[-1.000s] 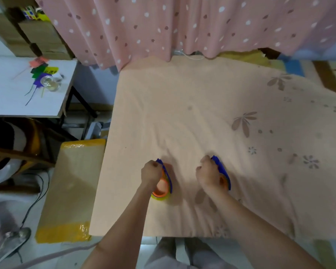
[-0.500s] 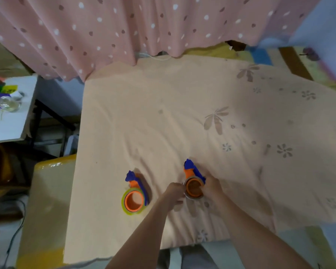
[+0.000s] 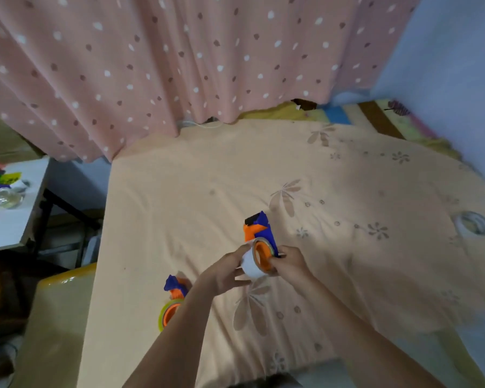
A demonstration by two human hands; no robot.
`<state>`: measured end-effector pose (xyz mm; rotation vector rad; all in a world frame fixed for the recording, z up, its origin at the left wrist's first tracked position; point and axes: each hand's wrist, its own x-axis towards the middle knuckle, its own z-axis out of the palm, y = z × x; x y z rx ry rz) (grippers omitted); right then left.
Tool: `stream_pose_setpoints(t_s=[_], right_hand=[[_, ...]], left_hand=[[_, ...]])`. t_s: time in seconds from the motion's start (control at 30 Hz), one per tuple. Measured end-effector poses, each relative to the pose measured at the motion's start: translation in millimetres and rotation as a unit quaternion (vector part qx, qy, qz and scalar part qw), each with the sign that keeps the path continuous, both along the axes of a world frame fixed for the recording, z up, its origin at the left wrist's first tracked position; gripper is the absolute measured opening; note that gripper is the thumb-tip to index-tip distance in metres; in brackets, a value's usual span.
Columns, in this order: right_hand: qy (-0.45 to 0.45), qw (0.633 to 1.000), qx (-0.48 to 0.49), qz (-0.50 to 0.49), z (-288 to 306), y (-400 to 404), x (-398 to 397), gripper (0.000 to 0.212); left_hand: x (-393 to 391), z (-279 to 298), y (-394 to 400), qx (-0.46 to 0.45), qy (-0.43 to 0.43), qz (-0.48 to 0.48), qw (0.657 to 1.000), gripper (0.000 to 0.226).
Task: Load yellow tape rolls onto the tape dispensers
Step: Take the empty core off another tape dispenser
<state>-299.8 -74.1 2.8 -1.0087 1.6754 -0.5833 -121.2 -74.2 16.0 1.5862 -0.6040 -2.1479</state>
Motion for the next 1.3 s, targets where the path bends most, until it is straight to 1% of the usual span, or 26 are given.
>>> stream_pose_setpoints(t_s=[0.07,0.17,0.23,0.27,0.33,0.4,0.43,0.53,0.57,0.67,0.8,0.97,1.2,1.3], right_hand=[[-0.030,0.999,-0.006,-0.027,17.3,3.1,-4.9,0.009],[-0.037,0.998,-0.019,-0.056,39.1,8.2,-18.3,0.015],[-0.043,0.996,-0.032,-0.067,53.1,16.6,-28.9,0.012],[-0.040,0.996,-0.040,-0.072,58.9,23.2,-34.2,0.007],[-0.030,0.995,-0.043,-0.088,67.6,37.4,-46.4,0.014],[-0.024,0.993,-0.029,-0.108,72.4,51.5,-61.2,0.012],[-0.017,0.993,-0.023,-0.116,74.8,58.0,-68.7,0.013],[-0.001,0.988,-0.018,-0.155,79.5,78.8,-90.4,0.020],[0.001,0.986,-0.021,-0.168,80.4,85.5,-97.1,0.021],[0.013,0.983,-0.024,-0.182,80.9,103.3,-119.1,0.013],[0.016,0.976,-0.027,-0.215,76.6,122.2,-150.4,0.012],[0.012,0.969,-0.016,-0.247,68.1,142.7,-203.9,0.021],[0.019,0.965,-0.016,-0.262,58.3,169.6,-325.0,0.021],[0.026,0.959,-0.011,-0.281,57.6,177.3,-379.9,0.010]], left_hand=[[-9.2,11.1,-5.0,-0.024,0.019,-0.017,0.999,0.056],[-28.2,22.0,-10.2,-0.071,0.034,-0.025,0.997,0.052],[-42.6,28.1,-10.4,-0.095,0.048,-0.021,0.994,0.050],[-49.8,29.8,-9.0,-0.099,0.057,-0.019,0.993,0.049],[-64.3,30.1,-4.4,-0.096,0.079,-0.018,0.992,0.047],[-79.2,29.0,0.0,-0.088,0.111,-0.017,0.990,0.047],[-87.2,29.3,2.2,-0.086,0.125,-0.019,0.988,0.047],[-111.5,32.8,14.2,-0.085,0.141,-0.041,0.985,0.049],[-119.8,32.5,18.1,-0.082,0.143,-0.050,0.985,0.050],[-145.2,29.9,25.8,-0.075,0.140,-0.075,0.985,0.052],[-180.4,29.6,35.3,-0.076,0.144,-0.113,0.980,0.051],[-244.0,26.1,47.9,-0.074,0.135,-0.162,0.975,0.050],[-367.2,26.1,73.3,-0.112,0.102,-0.206,0.967,0.050],[-427.8,25.4,86.4,-0.120,0.090,-0.212,0.966,0.053]])
